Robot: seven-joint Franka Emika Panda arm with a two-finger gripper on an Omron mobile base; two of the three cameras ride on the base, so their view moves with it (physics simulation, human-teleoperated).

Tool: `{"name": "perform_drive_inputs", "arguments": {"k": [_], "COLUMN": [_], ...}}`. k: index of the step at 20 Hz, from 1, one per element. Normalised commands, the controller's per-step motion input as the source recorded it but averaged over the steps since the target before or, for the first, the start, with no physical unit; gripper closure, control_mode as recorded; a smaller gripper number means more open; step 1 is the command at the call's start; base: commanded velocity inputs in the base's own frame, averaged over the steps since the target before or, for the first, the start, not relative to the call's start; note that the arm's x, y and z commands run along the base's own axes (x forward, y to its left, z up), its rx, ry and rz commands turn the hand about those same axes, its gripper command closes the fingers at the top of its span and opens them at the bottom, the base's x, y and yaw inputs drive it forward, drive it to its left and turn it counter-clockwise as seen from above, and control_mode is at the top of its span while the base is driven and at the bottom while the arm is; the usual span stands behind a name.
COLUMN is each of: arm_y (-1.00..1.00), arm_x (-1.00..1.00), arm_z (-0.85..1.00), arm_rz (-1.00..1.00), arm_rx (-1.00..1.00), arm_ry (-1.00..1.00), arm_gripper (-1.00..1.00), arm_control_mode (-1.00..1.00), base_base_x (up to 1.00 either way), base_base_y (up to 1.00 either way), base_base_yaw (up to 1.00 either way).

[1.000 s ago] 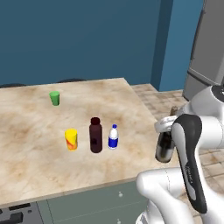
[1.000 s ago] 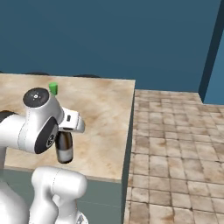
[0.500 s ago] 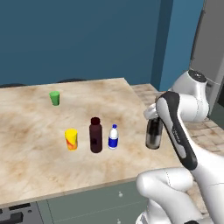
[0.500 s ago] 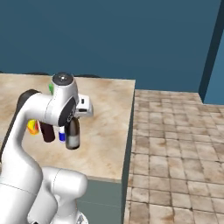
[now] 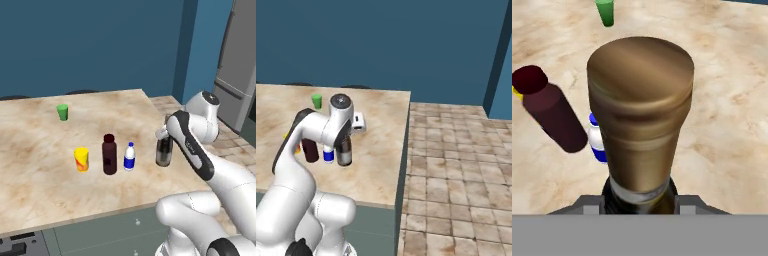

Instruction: Place the drinks on the dining counter in a tight cluster.

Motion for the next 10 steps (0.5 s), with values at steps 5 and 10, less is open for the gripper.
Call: {"name": "perform_drive_inputs", "arguments": {"k": [5, 10], "arm_y": [0.07, 0.00], "arm_x": [0.60, 0.33], "arm_z": [-0.07, -0.08], "arm_rz": [0.19, 0.08], "arm_rx": [0.00, 0.00], "arm_ry": [0.00, 0.01], "arm_gripper": [1.00, 1.00], "arm_control_mode": [-1.00, -1.00], "base_base_x": [0.00, 0.00], "base_base_y": [0.00, 0.00], "base_base_yaw": [0.00, 0.00]}}
